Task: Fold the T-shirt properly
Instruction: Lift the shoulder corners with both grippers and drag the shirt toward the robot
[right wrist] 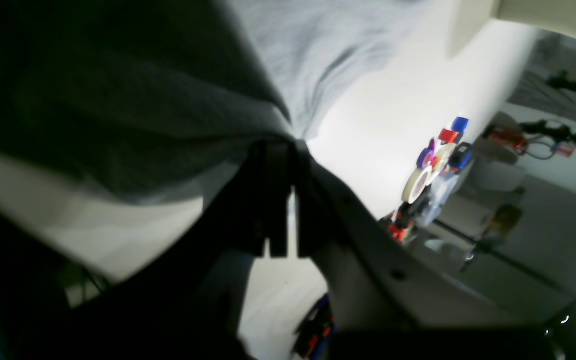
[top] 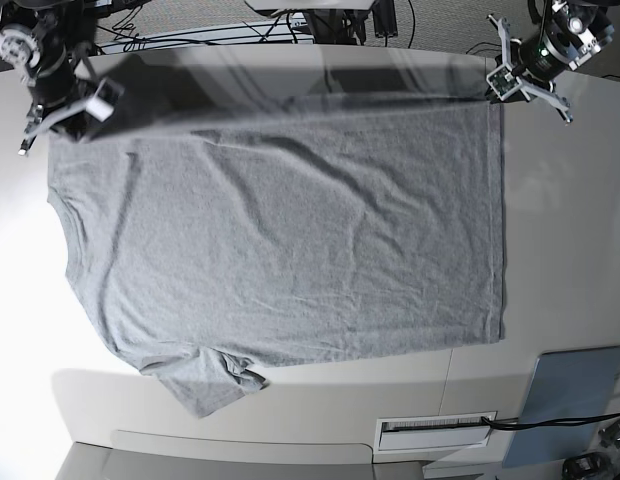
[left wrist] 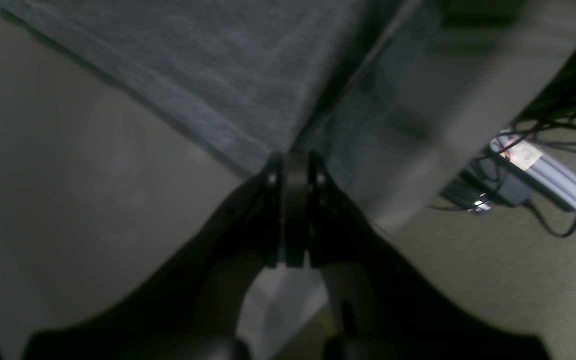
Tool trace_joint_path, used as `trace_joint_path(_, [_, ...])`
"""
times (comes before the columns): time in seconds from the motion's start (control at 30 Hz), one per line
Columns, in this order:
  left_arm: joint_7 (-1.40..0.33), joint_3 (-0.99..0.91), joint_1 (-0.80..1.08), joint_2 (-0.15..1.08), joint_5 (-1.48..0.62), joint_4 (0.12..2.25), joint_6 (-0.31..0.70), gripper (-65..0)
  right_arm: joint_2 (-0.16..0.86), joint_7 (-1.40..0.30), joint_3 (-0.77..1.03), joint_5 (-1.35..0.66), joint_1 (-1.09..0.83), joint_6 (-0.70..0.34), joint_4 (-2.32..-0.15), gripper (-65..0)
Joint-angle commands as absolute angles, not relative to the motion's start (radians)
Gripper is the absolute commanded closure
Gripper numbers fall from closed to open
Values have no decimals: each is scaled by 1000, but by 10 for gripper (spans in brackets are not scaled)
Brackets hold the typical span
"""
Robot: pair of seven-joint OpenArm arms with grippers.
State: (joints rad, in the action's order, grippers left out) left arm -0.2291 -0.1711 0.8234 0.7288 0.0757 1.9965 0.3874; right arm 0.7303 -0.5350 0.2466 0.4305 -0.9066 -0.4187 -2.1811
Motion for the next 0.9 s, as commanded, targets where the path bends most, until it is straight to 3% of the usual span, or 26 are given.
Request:
trace_joint_path(0.0, [-216, -179, 810, 743, 73, 2002, 374, 0, 743, -530, 257, 425, -886, -397, -2174, 0])
trace_joint_path(0.23, [-209, -179, 702, 743, 24, 1933, 401, 0, 745, -523, 215, 390, -728, -408, -2065, 0])
trace_joint_path(0.5, [-210, -123, 586, 742, 4, 1918, 416, 0, 781, -586, 39, 368, -507, -408, -2030, 0])
trace_joint_path(0.87, [-213, -27, 422, 717, 51, 1797, 359, 0, 781, -572, -95, 367, -296, -408, -1909, 0])
